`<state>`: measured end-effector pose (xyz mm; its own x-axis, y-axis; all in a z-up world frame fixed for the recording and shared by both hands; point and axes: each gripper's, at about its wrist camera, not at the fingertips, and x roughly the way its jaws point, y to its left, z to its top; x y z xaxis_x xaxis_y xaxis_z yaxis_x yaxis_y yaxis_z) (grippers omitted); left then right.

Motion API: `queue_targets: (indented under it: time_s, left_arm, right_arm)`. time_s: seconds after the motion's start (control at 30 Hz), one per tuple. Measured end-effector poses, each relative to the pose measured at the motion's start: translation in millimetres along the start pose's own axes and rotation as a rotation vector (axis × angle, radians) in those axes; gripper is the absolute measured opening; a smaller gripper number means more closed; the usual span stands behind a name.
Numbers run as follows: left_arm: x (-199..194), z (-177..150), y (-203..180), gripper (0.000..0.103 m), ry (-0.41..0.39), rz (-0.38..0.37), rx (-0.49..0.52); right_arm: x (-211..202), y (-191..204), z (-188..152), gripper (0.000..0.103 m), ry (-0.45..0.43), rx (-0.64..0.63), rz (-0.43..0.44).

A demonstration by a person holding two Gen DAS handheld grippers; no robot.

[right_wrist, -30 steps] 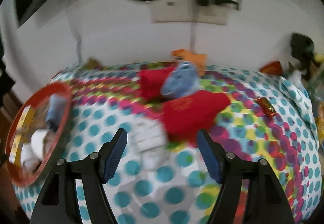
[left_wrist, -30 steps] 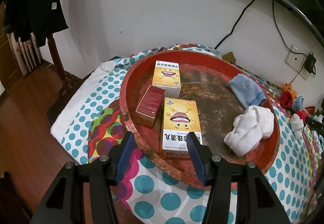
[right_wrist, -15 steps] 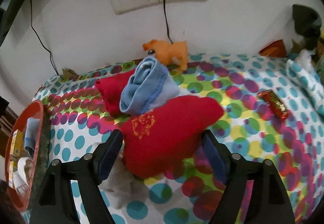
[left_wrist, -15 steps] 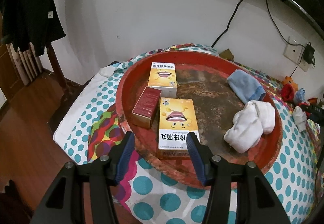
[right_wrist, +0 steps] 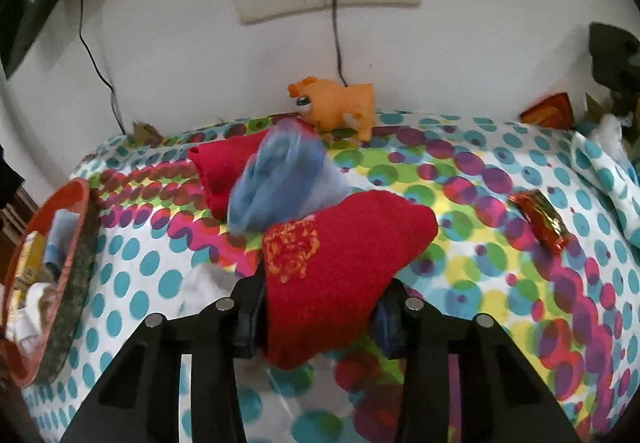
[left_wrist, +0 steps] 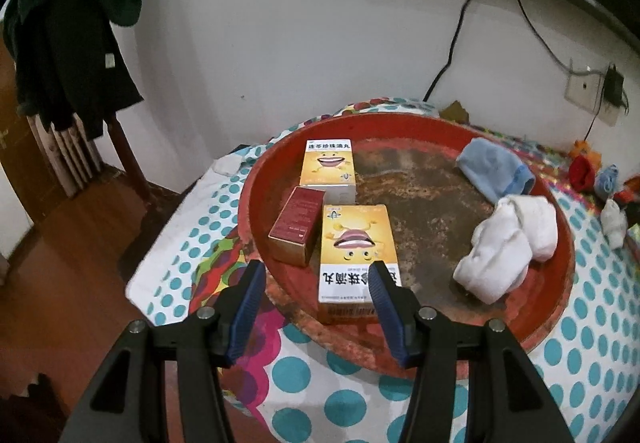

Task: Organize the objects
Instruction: 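Grasp the red sock with the right gripper and lift it, then grasp the white sock on the bed cover with the left gripper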

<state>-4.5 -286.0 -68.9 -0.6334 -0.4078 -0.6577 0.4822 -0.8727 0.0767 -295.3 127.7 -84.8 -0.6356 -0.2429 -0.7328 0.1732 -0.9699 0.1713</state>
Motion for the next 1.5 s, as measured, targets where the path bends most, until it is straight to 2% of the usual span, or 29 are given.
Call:
queue_targets:
  time_s: [0.1, 0.23, 0.47, 0.53, 0.67, 1.0, 1.1, 1.17, 1.5]
  left_arm:
    - [-14, 5, -13, 0.055, -0.023, -0.009, 0.031]
    - [-38, 15, -39, 0.055, -0.064, -0.056, 0.088]
    - [-58, 22, -125, 0.055, -0.061, -0.214, 0.250]
    - [-57, 22, -160, 0.055, -0.039, -0.283, 0.294]
    - [-50, 21, -214, 0.055, -0.022, -0.345, 0.356]
    - [-16, 24, -329, 0.055, 0.076, -0.525, 0.431]
    - [-6, 27, -354, 0.055, 0.097, -0.545, 0.447]
    - [7, 31, -367, 0.055, 0.120, -0.523, 0.425]
    - [47, 34, -387, 0.055, 0.149, -0.478, 0.399]
  right_arm:
    - [-17, -16, -5, 0.039, -0.013, 0.007, 0.011]
    - [-35, -36, -20, 0.039, -0.015, -0.021, -0.019]
    - [-58, -66, -47, 0.039, -0.008, -0.064, -0.068]
    - [-62, -72, -50, 0.039, -0.008, -0.059, -0.072]
    - [-61, -77, -52, 0.039, 0.007, -0.039, -0.089]
    - [-54, -57, -55, 0.041, 0.031, -0.145, -0.175]
    - [-53, -61, -55, 0.042, 0.037, -0.130, -0.158]
    - [-53, -62, -55, 0.042, 0.040, -0.123, -0.148]
    - [-51, -62, -54, 0.042, 0.046, -0.121, -0.135]
